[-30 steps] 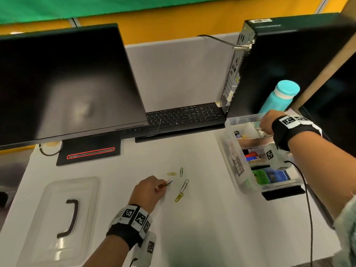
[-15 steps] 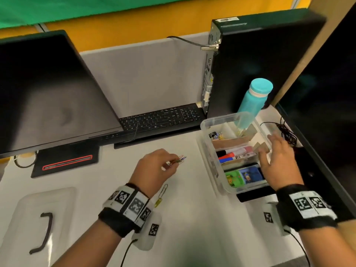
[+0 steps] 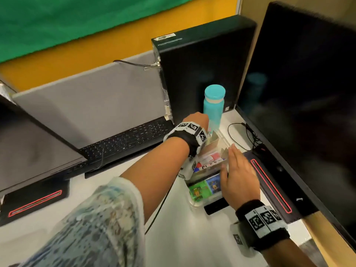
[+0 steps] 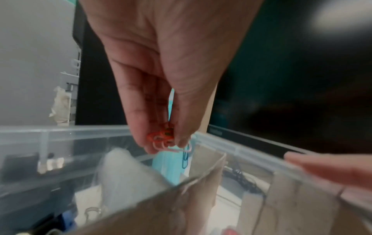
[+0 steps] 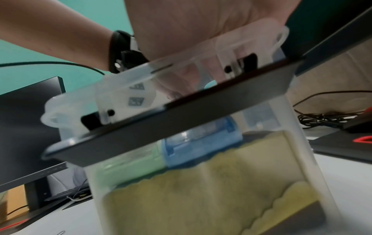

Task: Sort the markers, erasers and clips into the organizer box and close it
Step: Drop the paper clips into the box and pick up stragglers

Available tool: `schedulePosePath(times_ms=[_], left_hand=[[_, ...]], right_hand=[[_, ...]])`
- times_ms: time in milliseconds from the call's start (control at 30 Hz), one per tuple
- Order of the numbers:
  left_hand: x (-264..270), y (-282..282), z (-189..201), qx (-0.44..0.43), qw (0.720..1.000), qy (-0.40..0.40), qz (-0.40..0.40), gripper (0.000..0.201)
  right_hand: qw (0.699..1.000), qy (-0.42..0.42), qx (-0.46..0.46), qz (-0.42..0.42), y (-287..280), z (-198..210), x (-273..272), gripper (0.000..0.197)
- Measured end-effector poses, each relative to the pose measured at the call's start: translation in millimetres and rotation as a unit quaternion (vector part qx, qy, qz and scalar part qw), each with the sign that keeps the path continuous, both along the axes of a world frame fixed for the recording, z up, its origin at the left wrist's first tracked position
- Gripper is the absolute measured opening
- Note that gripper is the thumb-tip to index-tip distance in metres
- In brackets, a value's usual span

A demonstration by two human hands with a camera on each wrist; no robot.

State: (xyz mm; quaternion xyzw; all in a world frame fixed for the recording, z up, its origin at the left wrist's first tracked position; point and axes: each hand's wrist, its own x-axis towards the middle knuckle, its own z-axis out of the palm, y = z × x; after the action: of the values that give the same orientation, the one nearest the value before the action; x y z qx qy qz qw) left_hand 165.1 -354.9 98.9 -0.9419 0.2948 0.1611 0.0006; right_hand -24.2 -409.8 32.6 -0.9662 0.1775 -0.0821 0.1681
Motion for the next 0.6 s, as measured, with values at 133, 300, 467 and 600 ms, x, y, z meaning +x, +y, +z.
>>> schedulePosePath(times_ms=[133,300,467,600], left_hand=[[8.9,-6.8,-19.9,0.001,1.000,0.017,-0.004,0.027],[0.5,16.0,2.7,-0.059,0.997,0.040,0.021,0.022],[-35.7,120.1,18.5,-0.160,0.987,-0.016,0.030,0.026],[-69.5,236.2,-17.7,-0.128,0.984,-0.004,0.126,0.024]], right_hand=[[1.000,-0.009,0.012,-0.005,-0.7,0.1,0.6,0.058],[1.000,0.002,0.011,0.003,-2.4,-0.7,-0.1,0.052],[0.999,0.015,-0.039,0.031,4.7,8.1,-1.0,0.054],[0.986,-0.065,-0.002,0.155,53.1,25.0,-1.5,0.048]])
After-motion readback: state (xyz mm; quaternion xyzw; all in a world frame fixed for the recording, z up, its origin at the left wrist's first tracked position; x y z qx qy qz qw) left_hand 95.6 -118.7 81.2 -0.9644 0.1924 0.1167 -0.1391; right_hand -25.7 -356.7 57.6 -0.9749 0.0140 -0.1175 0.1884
